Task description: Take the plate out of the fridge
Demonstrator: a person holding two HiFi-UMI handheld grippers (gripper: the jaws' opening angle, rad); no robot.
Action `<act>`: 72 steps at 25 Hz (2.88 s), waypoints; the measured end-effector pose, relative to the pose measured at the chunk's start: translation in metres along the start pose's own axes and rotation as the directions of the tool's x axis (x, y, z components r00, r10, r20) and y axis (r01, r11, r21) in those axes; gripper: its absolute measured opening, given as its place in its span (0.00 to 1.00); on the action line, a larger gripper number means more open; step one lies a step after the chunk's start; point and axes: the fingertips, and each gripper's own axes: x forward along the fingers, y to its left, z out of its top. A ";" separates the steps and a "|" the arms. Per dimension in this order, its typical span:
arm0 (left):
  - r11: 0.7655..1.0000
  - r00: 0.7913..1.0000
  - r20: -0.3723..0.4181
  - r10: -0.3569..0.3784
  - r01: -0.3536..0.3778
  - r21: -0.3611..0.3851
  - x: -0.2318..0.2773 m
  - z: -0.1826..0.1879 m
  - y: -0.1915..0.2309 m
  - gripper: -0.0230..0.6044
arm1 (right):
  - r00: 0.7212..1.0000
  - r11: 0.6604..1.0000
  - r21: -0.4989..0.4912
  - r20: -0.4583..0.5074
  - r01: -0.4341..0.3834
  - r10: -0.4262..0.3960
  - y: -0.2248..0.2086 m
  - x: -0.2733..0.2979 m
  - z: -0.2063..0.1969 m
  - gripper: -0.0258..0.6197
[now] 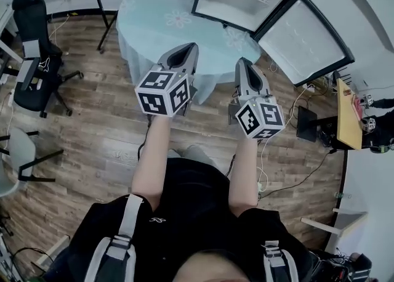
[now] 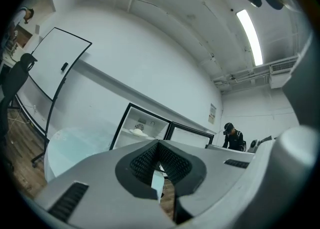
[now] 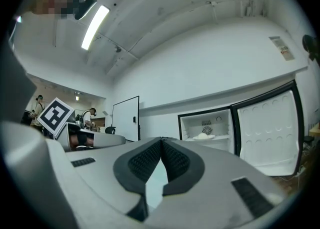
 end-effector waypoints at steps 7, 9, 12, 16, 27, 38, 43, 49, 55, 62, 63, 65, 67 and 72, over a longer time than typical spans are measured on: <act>0.999 0.999 -0.006 -0.037 0.037 -0.008 0.026 0.006 0.005 0.04 | 1.000 0.999 -0.026 0.019 0.020 -0.019 -0.019 0.018 0.012 0.04; 1.000 1.000 0.003 -0.022 0.022 -0.011 0.032 0.011 0.014 0.04 | 1.000 1.000 -0.022 0.022 0.022 -0.021 -0.025 0.029 0.013 0.04; 1.000 1.000 0.006 -0.002 0.002 -0.006 0.043 0.014 0.029 0.04 | 1.000 1.000 -0.005 0.023 -0.004 0.005 -0.028 0.053 0.009 0.04; 0.999 0.999 -0.001 0.037 -0.037 -0.023 0.062 0.017 0.059 0.04 | 0.999 0.999 -0.005 0.003 -0.053 0.053 -0.028 0.090 -0.002 0.04; 0.995 0.998 -0.062 0.012 -0.018 -0.099 0.175 -0.020 0.087 0.04 | 0.997 0.997 0.082 -0.079 0.002 0.004 -0.124 0.163 -0.040 0.04; 0.986 0.989 -0.138 -0.045 0.022 -0.166 0.311 -0.054 0.081 0.04 | 0.991 0.973 0.204 -0.105 0.107 -0.087 -0.259 0.207 -0.066 0.04; 0.993 0.984 -0.174 -0.041 0.021 -0.112 0.367 -0.049 0.079 0.04 | 0.995 0.963 0.260 -0.074 0.076 -0.059 -0.297 0.248 -0.063 0.04; 0.996 0.988 -0.152 -0.010 -0.005 -0.093 0.403 -0.040 0.075 0.04 | 0.999 0.959 0.281 -0.039 0.043 -0.033 -0.335 0.277 -0.053 0.04; 0.995 0.987 -0.161 0.022 -0.037 -0.088 0.413 -0.042 0.085 0.04 | 0.997 0.968 0.250 -0.075 0.032 -0.014 -0.342 0.299 -0.066 0.04; 0.994 0.983 -0.176 0.049 -0.066 -0.089 0.421 -0.053 0.093 0.04 | 0.996 0.960 0.280 -0.075 -0.024 0.047 -0.332 0.308 -0.076 0.04; 0.994 0.984 -0.172 0.051 -0.067 -0.091 0.423 -0.052 0.094 0.04 | 0.997 0.958 0.284 -0.071 -0.020 0.042 -0.336 0.307 -0.075 0.04; 0.994 0.985 -0.164 0.054 -0.069 -0.086 0.428 -0.050 0.094 0.04 | 0.998 0.954 0.299 -0.058 -0.010 0.028 -0.345 0.307 -0.072 0.04; 0.994 0.986 -0.159 0.056 -0.070 -0.082 0.432 -0.049 0.096 0.04 | 0.999 0.952 0.307 -0.052 0.001 0.016 -0.350 0.309 -0.071 0.04; 0.980 0.989 -0.125 0.077 -0.098 -0.174 0.436 -0.051 0.114 0.04 | 0.999 0.953 0.302 -0.034 -0.029 0.041 -0.341 0.324 -0.072 0.17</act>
